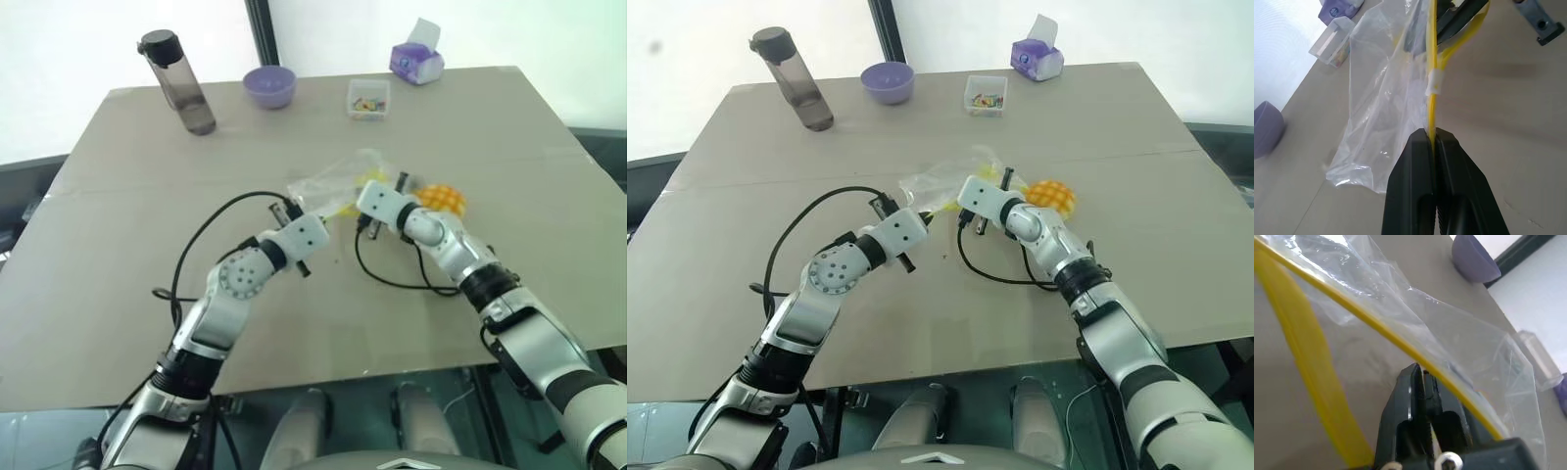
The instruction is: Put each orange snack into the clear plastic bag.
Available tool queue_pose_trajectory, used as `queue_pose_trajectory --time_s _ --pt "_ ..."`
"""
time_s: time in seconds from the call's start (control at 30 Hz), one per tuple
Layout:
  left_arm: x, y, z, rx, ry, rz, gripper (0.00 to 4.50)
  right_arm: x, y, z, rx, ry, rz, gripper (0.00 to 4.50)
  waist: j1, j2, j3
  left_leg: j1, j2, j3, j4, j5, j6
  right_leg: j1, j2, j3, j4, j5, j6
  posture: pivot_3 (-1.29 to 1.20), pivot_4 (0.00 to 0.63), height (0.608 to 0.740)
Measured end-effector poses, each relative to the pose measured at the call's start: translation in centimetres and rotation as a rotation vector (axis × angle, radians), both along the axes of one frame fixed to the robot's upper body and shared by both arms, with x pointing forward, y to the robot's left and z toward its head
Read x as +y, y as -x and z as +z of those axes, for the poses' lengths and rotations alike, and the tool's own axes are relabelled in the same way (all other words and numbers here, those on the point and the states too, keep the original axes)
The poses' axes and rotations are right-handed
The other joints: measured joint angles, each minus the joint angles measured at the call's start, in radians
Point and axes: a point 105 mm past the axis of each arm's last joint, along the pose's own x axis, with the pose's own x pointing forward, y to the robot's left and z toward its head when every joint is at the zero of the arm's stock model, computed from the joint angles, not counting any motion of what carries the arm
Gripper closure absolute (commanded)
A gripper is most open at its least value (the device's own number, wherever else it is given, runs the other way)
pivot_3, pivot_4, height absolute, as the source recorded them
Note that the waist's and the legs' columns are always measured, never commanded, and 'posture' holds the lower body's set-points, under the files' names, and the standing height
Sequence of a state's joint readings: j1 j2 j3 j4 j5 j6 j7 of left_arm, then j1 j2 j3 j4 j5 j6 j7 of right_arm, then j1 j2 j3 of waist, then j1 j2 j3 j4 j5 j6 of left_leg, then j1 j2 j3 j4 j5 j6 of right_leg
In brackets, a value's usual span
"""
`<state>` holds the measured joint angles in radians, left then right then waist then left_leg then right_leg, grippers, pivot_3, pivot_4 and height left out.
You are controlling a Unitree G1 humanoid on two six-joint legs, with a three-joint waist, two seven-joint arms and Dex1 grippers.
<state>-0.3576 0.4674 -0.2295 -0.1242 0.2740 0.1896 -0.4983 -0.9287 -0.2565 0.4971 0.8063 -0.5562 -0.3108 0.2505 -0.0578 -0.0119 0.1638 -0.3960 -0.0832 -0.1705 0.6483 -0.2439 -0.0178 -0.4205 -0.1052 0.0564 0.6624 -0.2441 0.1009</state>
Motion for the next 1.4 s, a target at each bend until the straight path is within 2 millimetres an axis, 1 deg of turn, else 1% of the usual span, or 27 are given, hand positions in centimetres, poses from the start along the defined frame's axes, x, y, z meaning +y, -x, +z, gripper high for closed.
queue_pose_trajectory --time_s 0.03,0.07,0.1,0.17,0.2,0.23,0.33,0.43,0.5,0.67,0.77,0.8,0.93,0.97,1.03,1.07,1.1,1.13,1.23,1.27,1.33,1.4 --pt "0.0 0.0 0.0 0.001 0.002 0.001 4.50 0.0 0.1 -0.6 0.004 0.017 0.004 2.40 -0.001 0.000 0.000 0.000 0.000 0.000 0.000 0.000 0.000 0.000 0.000 0.000 0.000 0.000 0.000 0.00 0.150 0.740" --pt "-0.1 0.0 0.0 0.001 0.003 0.002 4.50 0.0 0.1 -1.0 0.003 0.026 0.006 1.88 -0.002 0.000 0.000 0.000 0.000 0.000 0.000 0.000 0.000 0.000 0.000 0.000 0.000 0.000 0.000 0.00 0.150 0.740" --pt "0.0 0.0 0.0 0.002 0.001 0.004 4.50 0.0 0.1 -0.8 -0.008 0.021 0.008 1.43 -0.003 0.000 0.000 0.000 0.000 0.000 0.000 0.000 0.000 0.000 0.000 0.000 0.000 0.000 0.000 0.00 0.150 0.740" --pt "0.0 -0.1 0.0 0.000 0.001 0.013 4.50 0.1 0.0 -0.2 -0.033 0.022 0.020 0.76 -0.009 0.000 0.000 0.000 0.000 0.000 0.000 0.000 0.000 0.000 0.000 0.000 0.000 0.000 0.000 0.00 0.150 0.740" --pt "-0.1 -0.1 0.0 -0.001 0.003 0.017 4.50 0.1 0.0 -0.1 -0.043 0.020 0.025 0.20 -0.010 0.000 0.000 0.000 0.000 0.000 0.000 0.000 0.000 0.000 0.000 0.000 0.000 0.000 0.000 0.00 0.150 0.740" --pt "-0.1 -0.1 0.1 -0.006 0.004 0.021 4.50 0.0 0.0 0.1 -0.055 0.016 0.029 0.06 -0.011 0.000 0.000 0.000 0.000 0.000 0.000 0.000 0.000 0.000 0.000 0.000 0.000 0.000 0.000 0.00 0.150 0.740" --pt "-0.1 -0.1 0.1 -0.007 0.010 0.027 4.50 -0.2 0.1 0.3 -0.066 0.021 0.039 0.06 -0.011 0.000 -0.001 0.000 0.000 0.000 0.000 0.000 0.000 0.000 0.000 0.000 0.000 0.000 0.000 0.00 0.150 0.740" --pt "-0.1 -0.1 0.0 -0.002 0.013 0.036 4.50 -1.1 0.6 0.1 -0.051 0.008 0.045 0.06 -0.009 0.000 -0.001 0.000 0.000 -0.001 0.000 0.000 0.000 0.000 0.000 0.000 0.000 0.000 0.000 0.00 0.150 0.740" --pt "0.0 -0.2 0.0 0.000 0.014 0.042 4.50 -1.8 1.3 -0.1 -0.025 -0.021 0.052 0.06 -0.008 0.000 -0.001 0.000 0.000 0.000 0.000 0.000 0.000 0.001 0.000 0.000 0.000 0.000 0.000 0.00 0.150 0.740" --pt "-0.1 -0.2 0.0 -0.005 0.024 0.053 4.50 -3.4 4.1 -0.4 0.051 -0.076 0.099 0.06 -0.008 0.000 -0.001 0.000 0.000 0.000 0.000 0.000 0.000 0.001 0.000 0.000 0.000 0.000 0.000 0.00 0.150 0.740" --pt "-0.1 -0.3 0.0 -0.006 0.029 0.055 4.50 -4.2 5.9 0.3 0.114 -0.165 0.121 0.06 -0.009 0.000 -0.001 0.000 0.000 0.000 0.000 0.000 0.000 0.001 0.000 0.000 0.000 0.000 0.000 0.00 0.150 0.740" --pt "-0.1 -0.3 0.0 -0.006 0.030 0.056 4.50 -4.5 6.1 0.5 0.127 -0.193 0.112 0.06 -0.008 0.000 -0.001 0.000 0.000 0.000 0.000 0.000 0.000 0.001 0.000 0.000 0.000 0.000 0.000 0.00 0.150 0.740" --pt "-0.2 -0.3 0.0 -0.007 0.035 0.057 4.50 -7.6 5.3 1.8 0.196 -0.368 -0.041 0.06 0.000 0.000 -0.001 0.000 0.000 0.000 0.001 0.000 0.000 0.001 0.000 0.000 0.000 0.000 0.000 0.00 0.150 0.740" --pt "-0.2 -0.3 0.1 -0.008 0.035 0.057 4.50 -8.9 5.0 2.1 0.224 -0.426 -0.097 0.06 0.004 0.000 -0.001 0.000 0.000 0.000 0.001 0.000 0.000 0.001 0.000 0.000 0.000 0.000 0.000 0.00 0.150 0.740" --pt "-0.2 -0.3 0.0 -0.008 0.037 0.058 4.50 -10.7 4.4 2.2 0.273 -0.516 -0.184 0.06 0.007 0.000 -0.001 0.000 0.000 0.000 0.001 0.000 0.000 0.001 0.000 0.000 0.000 0.000 0.000 0.00 0.150 0.740" --pt "-0.2 -0.3 0.1 -0.008 0.037 0.058 4.50 -11.2 4.2 2.2 0.292 -0.551 -0.212 0.06 0.009 0.000 -0.001 0.000 0.000 0.000 0.001 0.000 0.000 0.001 0.000 0.000 0.000 0.000 0.000 0.00 0.150 0.740" --pt "-0.3 -0.3 0.1 -0.010 0.040 0.060 4.50 -12.3 3.8 1.9 0.355 -0.643 -0.279 0.06 0.010 0.000 -0.001 0.000 0.000 0.000 0.001 0.000 0.000 0.001 0.000 0.000 0.000 0.000 0.000 0.00 0.150 0.740" --pt "-0.3 -0.3 0.1 -0.011 0.041 0.061 4.50 -12.7 3.6 1.5 0.395 -0.687 -0.314 0.06 0.013 0.000 -0.001 0.000 0.000 0.000 0.001 0.000 0.000 0.001 0.000 0.000 0.000 0.000 0.000 0.00 0.150 0.740" --pt "-0.2 -0.3 0.1 -0.012 0.042 0.063 4.50 -13.3 3.4 0.7 0.472 -0.761 -0.380 0.06 0.016 0.000 -0.001 0.000 0.000 0.000 0.001 0.000 0.000 0.001 0.000 0.000 0.000 0.000 0.000 0.00 0.150 0.740" --pt "-0.2 -0.3 0.1 -0.012 0.042 0.063 4.50 -13.6 3.3 0.1 0.507 -0.805 -0.426 0.06 0.016 0.000 -0.001 0.000 0.000 0.000 0.001 0.000 0.000 0.001 0.000 0.000 0.000 0.000 0.000 0.00 0.150 0.740" --pt "-0.2 -0.3 0.1 -0.012 0.042 0.063 4.50 -14.0 3.1 -0.2 0.545 -0.863 -0.475 0.06 0.017 0.000 -0.001 0.000 0.000 0.000 0.001 0.000 0.000 0.001 0.000 0.000 0.000 0.000 0.000 0.00 0.150 0.740" --pt "-0.2 -0.3 0.1 -0.012 0.042 0.063 4.50 -14.3 2.7 0.0 0.577 -0.912 -0.515 0.06 0.017 0.000 -0.001 0.000 0.000 0.000 0.001 0.000 0.000 0.001 0.000 0.000 0.000 0.000 0.000 0.00 0.150 0.740"
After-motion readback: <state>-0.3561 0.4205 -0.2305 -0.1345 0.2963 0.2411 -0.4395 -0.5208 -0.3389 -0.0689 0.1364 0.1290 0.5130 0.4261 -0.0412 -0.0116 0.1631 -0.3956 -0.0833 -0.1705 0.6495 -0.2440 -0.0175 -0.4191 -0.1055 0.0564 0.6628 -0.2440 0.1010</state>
